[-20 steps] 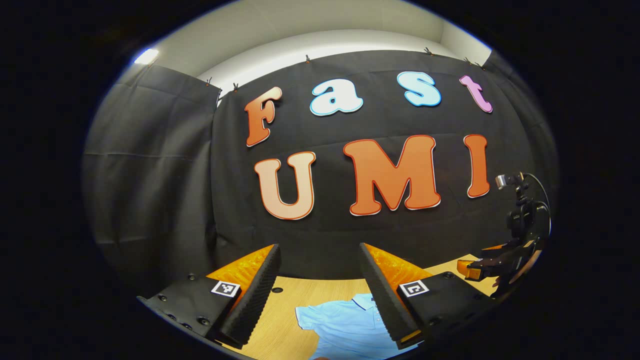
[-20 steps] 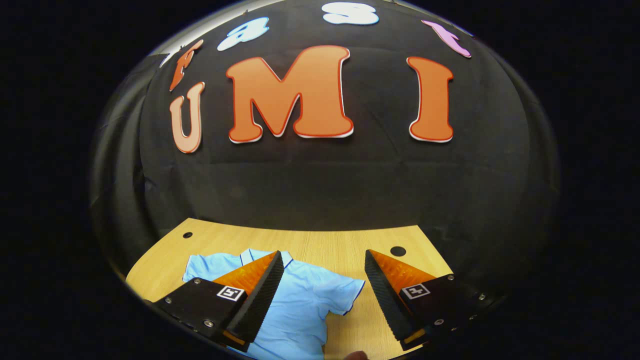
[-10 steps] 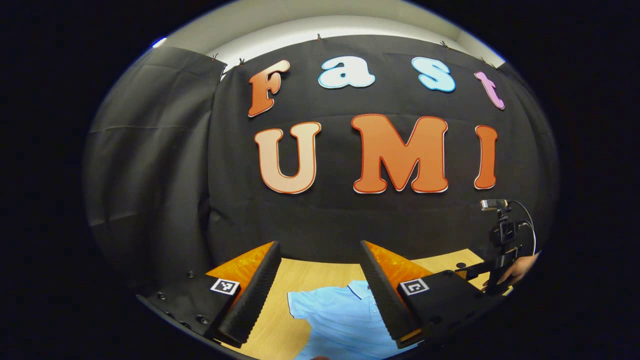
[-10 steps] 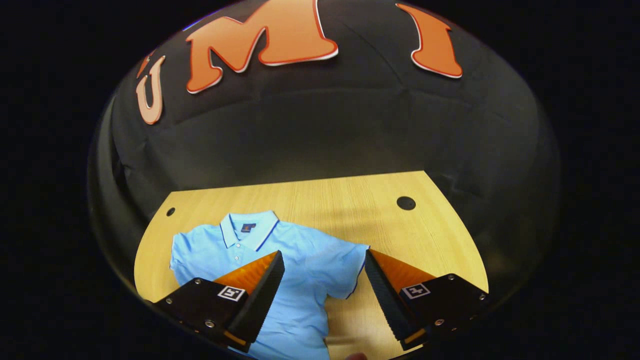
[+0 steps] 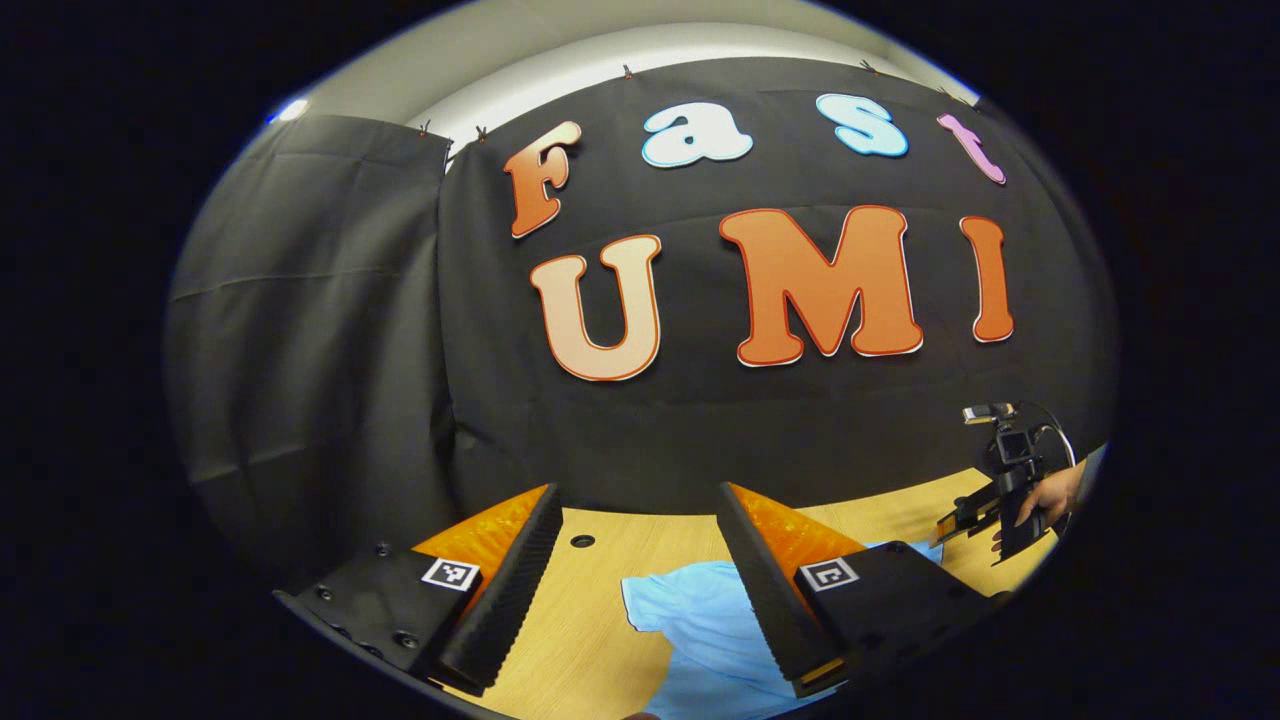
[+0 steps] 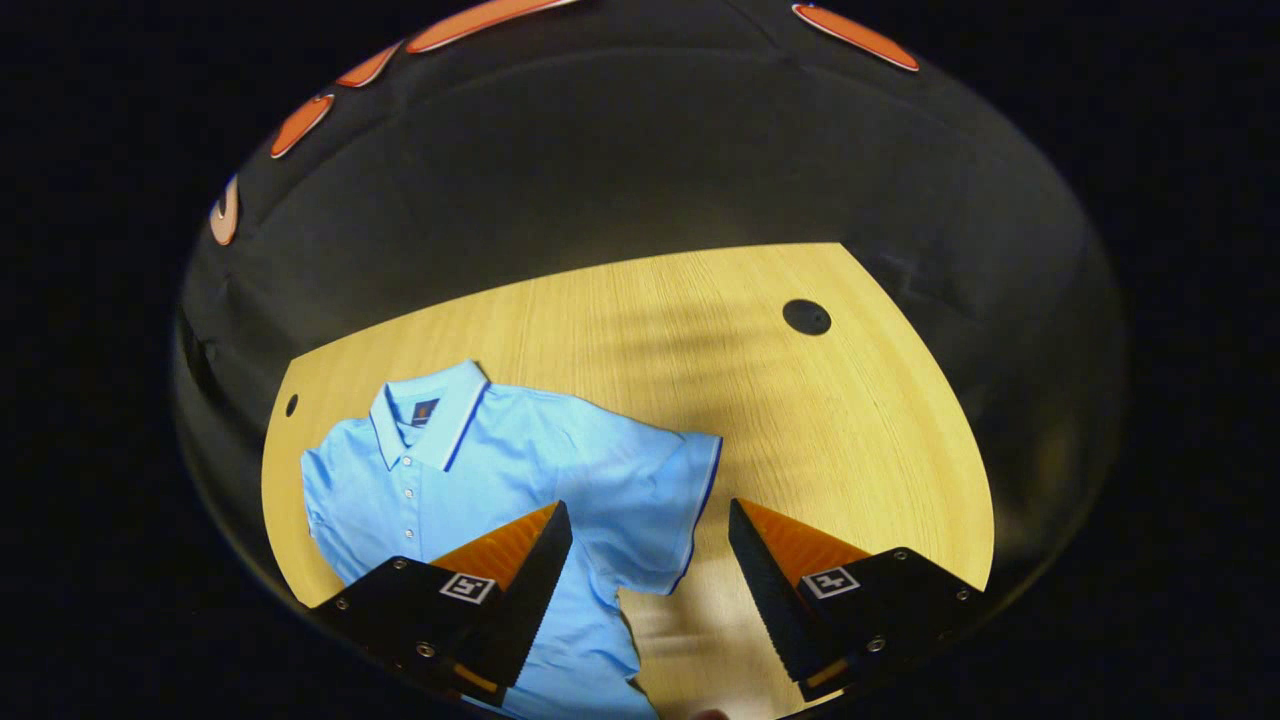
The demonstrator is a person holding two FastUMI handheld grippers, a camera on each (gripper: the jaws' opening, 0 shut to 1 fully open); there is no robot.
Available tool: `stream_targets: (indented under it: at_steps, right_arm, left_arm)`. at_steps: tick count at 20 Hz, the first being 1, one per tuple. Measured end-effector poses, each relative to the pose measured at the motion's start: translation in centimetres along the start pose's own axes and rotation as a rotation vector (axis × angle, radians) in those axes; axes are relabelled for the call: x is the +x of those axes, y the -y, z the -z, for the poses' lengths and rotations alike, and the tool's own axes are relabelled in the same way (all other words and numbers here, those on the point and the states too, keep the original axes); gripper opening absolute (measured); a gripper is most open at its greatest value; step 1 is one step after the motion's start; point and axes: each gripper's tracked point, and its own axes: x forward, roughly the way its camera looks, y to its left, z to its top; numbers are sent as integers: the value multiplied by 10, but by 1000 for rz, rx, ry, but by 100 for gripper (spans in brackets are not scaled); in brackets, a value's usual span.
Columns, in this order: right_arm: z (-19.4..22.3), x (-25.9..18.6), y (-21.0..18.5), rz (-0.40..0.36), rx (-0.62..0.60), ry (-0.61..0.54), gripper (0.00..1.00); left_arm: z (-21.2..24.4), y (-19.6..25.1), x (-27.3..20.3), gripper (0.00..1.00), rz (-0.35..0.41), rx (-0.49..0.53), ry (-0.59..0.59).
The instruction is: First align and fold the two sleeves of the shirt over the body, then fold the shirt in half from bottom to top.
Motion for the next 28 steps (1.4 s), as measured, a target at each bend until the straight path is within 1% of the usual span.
stream_targets:
  at_steps: [1, 2, 3, 4, 8, 10, 11, 12, 13, 14, 16, 18, 19, 20, 21, 22, 24, 25, 26, 28]
  right_arm:
    - [6, 7, -1, -2, 2, -34, 94]
    - [12, 15, -2, -9, 5, -71, 84]
    - [15, 19, -3, -11, 11, -99, 87]
    - [16, 26, -2, -5, 16, -114, 83]
    - [22, 45, 7, 35, 26, -174, 77]
    - [30, 58, 7, 67, 36, -205, 77]
    - [33, 62, 9, 75, 40, -224, 77]
    - [39, 65, 10, 81, 41, -251, 73]
    - [39, 68, 12, 97, 35, -261, 69]
    - [35, 67, 12, 104, 25, -257, 63]
    - [37, 68, 8, 111, 26, -273, 55]
    - [38, 68, 7, 118, 58, -284, 22]
    - [37, 67, 8, 120, 81, -292, 20]
    - [39, 67, 6, 110, 118, -314, 14]
    - [47, 61, -1, 75, 178, -378, 11]
    - [48, 54, -6, 52, 230, -417, 9]
    - [32, 53, -12, 6, 233, -355, 9]
    - [23, 45, -23, -41, 240, -332, 9]
    - [18, 36, -33, -82, 257, -325, 9]
    - [10, 25, -46, -132, 273, -307, 8]
  left_arm:
    - [3, -1, 2, 100, -4, 4, -9]
    - [6, -3, 1, 100, -12, 12, -13]
    - [7, -5, 1, 100, -16, 22, -13]
    - [11, -7, 2, 100, -18, 32, -17]
    - [26, -8, -2, 100, -25, 48, -46]
    - [30, -12, -1, 100, -36, 52, -57]
    - [36, -17, 1, 100, -55, 55, -76]
    - [41, -21, 3, 100, -66, 52, -97]
    - [46, -24, 3, 100, -72, 46, -112]
    - [48, -28, 3, 100, -81, 44, -121]
    - [51, -30, 2, 100, -89, 40, -131]
    - [52, -30, 3, 100, -91, 41, -139]
    - [52, -28, 3, 100, -88, 43, -136]
    - [50, -27, 3, 100, -85, 44, -130]
    - [48, -26, 1, 100, -80, 45, -127]
    - [50, -25, 1, 100, -77, 47, -139]
    - [55, -26, -1, 100, -67, 31, -160]
    - [58, -27, -1, 100, -68, 22, -165]
    - [58, -30, -2, 100, -71, 18, -172]
    - [61, -35, -2, 100, -78, 17, -180]
